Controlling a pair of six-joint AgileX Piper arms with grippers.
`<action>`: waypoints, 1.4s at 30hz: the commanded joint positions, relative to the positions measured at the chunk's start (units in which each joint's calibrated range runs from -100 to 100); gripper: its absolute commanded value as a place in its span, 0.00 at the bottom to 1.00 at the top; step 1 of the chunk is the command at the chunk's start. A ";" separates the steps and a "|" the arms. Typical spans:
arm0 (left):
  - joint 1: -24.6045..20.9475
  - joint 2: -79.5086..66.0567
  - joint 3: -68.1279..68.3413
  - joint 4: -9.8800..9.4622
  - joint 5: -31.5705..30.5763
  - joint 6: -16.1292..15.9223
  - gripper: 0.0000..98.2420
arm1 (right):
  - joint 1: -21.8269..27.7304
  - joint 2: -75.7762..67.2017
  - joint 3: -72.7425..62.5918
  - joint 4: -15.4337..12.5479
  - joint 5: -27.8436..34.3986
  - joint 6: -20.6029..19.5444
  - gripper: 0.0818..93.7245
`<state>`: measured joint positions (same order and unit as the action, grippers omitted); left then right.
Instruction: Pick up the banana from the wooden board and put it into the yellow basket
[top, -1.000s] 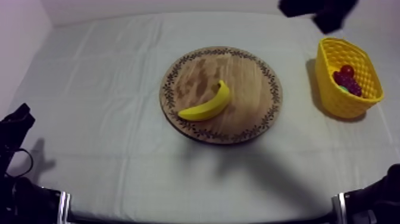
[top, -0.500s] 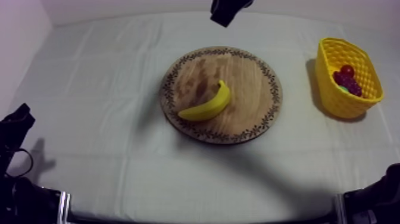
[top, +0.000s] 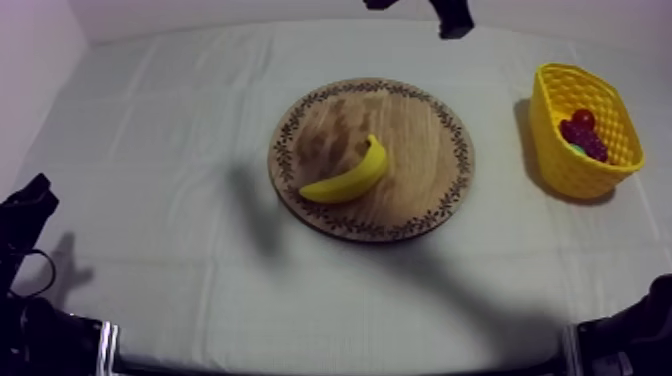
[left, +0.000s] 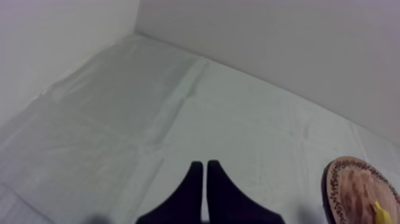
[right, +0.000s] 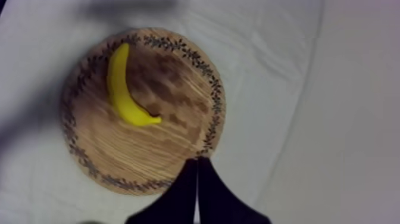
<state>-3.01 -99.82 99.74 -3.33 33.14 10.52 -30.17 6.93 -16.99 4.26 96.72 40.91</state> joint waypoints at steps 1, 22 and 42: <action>0.01 0.00 0.03 -0.02 0.00 0.01 0.00 | 0.05 -0.10 0.30 -0.01 0.26 10.35 0.01; 0.01 0.00 0.03 -0.02 0.00 0.01 0.00 | -1.80 -0.14 0.13 3.78 0.46 11.68 0.74; 0.01 0.00 0.03 -0.02 0.00 -0.02 0.00 | -3.98 5.02 11.61 5.41 0.04 10.24 0.86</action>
<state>-3.01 -99.82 99.74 -3.33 33.14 10.49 -34.13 11.10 -6.64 9.53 96.79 51.38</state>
